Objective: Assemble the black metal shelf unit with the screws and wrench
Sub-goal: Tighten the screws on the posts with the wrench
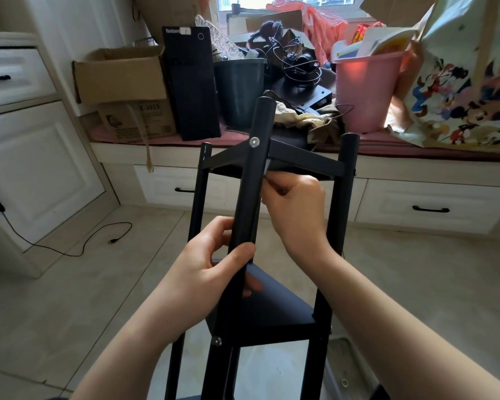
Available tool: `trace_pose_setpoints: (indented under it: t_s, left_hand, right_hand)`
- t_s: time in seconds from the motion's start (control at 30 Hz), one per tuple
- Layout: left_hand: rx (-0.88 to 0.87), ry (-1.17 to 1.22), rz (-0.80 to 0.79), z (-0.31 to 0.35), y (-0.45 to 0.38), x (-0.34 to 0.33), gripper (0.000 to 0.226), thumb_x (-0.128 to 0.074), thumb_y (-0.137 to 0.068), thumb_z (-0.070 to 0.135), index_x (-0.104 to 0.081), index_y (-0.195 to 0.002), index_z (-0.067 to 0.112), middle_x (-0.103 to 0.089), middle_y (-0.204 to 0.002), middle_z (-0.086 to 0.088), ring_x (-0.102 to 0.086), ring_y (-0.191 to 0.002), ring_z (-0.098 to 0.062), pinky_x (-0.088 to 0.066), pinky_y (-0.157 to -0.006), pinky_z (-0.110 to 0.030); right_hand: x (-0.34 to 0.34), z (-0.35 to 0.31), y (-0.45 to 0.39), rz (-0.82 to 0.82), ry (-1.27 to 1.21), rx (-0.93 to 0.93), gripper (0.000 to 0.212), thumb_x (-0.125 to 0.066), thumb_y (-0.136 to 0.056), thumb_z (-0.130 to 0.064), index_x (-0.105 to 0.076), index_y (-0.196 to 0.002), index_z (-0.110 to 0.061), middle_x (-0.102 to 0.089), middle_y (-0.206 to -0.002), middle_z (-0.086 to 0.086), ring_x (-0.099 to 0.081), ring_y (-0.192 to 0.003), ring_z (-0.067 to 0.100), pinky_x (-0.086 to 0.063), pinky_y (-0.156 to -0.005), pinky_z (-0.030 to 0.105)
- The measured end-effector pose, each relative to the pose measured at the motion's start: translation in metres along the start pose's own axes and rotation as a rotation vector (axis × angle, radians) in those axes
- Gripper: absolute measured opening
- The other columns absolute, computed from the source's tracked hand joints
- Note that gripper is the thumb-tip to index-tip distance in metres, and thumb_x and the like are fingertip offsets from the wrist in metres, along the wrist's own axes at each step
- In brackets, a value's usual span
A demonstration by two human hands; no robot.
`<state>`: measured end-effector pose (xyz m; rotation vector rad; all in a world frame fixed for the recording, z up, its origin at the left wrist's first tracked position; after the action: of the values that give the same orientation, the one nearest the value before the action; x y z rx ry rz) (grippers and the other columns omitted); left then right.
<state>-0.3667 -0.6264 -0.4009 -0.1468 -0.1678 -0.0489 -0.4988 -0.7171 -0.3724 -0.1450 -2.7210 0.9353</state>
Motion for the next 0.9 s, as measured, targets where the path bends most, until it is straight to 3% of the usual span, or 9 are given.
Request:
trace_pose_setpoints:
  t_s: [0.07, 0.13, 0.23, 0.4, 0.53, 0.6, 0.8, 0.9]
  left_hand:
    - [-0.005, -0.004, -0.005, 0.0, 0.001, -0.001, 0.035, -0.062, -0.083, 0.036, -0.058, -0.113, 0.019, -0.071, -0.09, 0.003, -0.075, -0.073, -0.031, -0.063, -0.066, -0.039]
    - [-0.004, -0.008, -0.013, 0.0, 0.001, -0.002, 0.035, -0.062, -0.084, 0.036, -0.057, -0.114, 0.018, -0.072, -0.088, 0.0, -0.074, -0.072, -0.032, -0.063, -0.066, -0.04]
    - [0.001, -0.002, -0.015, 0.0, 0.0, -0.002, 0.034, -0.062, -0.084, 0.035, -0.057, -0.113, 0.018, -0.073, -0.088, -0.002, -0.074, -0.072, -0.033, -0.063, -0.065, -0.039]
    - [0.006, -0.014, -0.006, 0.002, 0.0, -0.001, 0.034, -0.061, -0.085, 0.033, -0.057, -0.114, 0.017, -0.073, -0.087, -0.001, -0.074, -0.072, -0.031, -0.062, -0.064, -0.036]
    - [0.012, -0.01, 0.01, 0.002, -0.001, 0.0, 0.028, -0.061, -0.088, 0.028, -0.058, -0.114, 0.017, -0.073, -0.089, 0.0, -0.074, -0.071, -0.029, -0.062, -0.062, -0.034]
    - [0.016, -0.005, 0.019, 0.002, -0.001, 0.0, 0.022, -0.061, -0.092, 0.022, -0.058, -0.113, 0.016, -0.072, -0.089, 0.0, -0.074, -0.071, -0.03, -0.062, -0.063, -0.036]
    - [0.019, -0.016, 0.02, 0.004, -0.001, -0.001, 0.027, -0.061, -0.089, 0.027, -0.058, -0.113, 0.016, -0.072, -0.09, 0.003, -0.074, -0.071, -0.029, -0.063, -0.064, -0.037]
    - [0.021, -0.015, 0.018, 0.004, -0.001, -0.002, 0.036, -0.062, -0.082, 0.034, -0.057, -0.114, 0.017, -0.072, -0.091, 0.004, -0.075, -0.072, -0.028, -0.062, -0.064, -0.035]
  right_hand:
    - [-0.004, 0.001, -0.001, 0.018, -0.014, -0.004, 0.014, -0.068, -0.091, -0.012, -0.077, -0.081, -0.008, -0.07, -0.066, -0.004, -0.066, -0.064, 0.01, -0.055, -0.066, 0.03]
    - [-0.007, 0.003, -0.001, 0.056, -0.015, 0.003, 0.015, -0.067, -0.09, -0.01, -0.076, -0.078, -0.007, -0.07, -0.066, 0.002, -0.064, -0.063, 0.017, -0.053, -0.067, 0.037]
    - [-0.013, 0.008, -0.001, 0.101, -0.024, -0.009, 0.017, -0.066, -0.09, -0.007, -0.075, -0.075, -0.005, -0.069, -0.064, 0.004, -0.062, -0.062, 0.018, -0.051, -0.063, 0.035]
    - [-0.019, 0.011, -0.001, 0.125, -0.012, 0.019, 0.017, -0.063, -0.091, -0.005, -0.074, -0.077, -0.005, -0.069, -0.064, 0.006, -0.06, -0.066, 0.016, -0.047, -0.06, 0.019]
    - [-0.019, 0.011, 0.001, 0.047, -0.024, 0.034, 0.017, -0.059, -0.094, -0.007, -0.072, -0.084, -0.004, -0.069, -0.071, 0.005, -0.062, -0.065, 0.014, -0.051, -0.065, 0.031]
    - [-0.016, 0.012, 0.004, 0.003, -0.034, 0.005, 0.017, -0.056, -0.096, -0.008, -0.072, -0.089, -0.005, -0.067, -0.074, 0.003, -0.06, -0.067, 0.012, -0.05, -0.064, 0.029]
    - [-0.003, 0.007, 0.005, -0.076, -0.118, -0.158, 0.026, -0.055, -0.098, -0.01, -0.062, -0.075, -0.021, -0.052, -0.053, -0.007, -0.044, -0.047, 0.004, -0.034, -0.046, 0.012]
    - [0.005, 0.003, 0.005, -0.091, -0.134, -0.173, 0.022, -0.055, -0.098, -0.01, -0.069, -0.081, -0.013, -0.062, -0.062, 0.01, -0.053, -0.053, 0.018, -0.038, -0.048, 0.02]
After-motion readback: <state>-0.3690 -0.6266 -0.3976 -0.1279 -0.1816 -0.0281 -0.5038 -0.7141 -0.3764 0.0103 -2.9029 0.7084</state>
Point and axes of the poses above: each hand's wrist, its own y-axis away from the middle knuckle, its own x-axis out of the back of the hand, z = x × y, the point moved 3 cm from there along -y, towards the middle knuckle
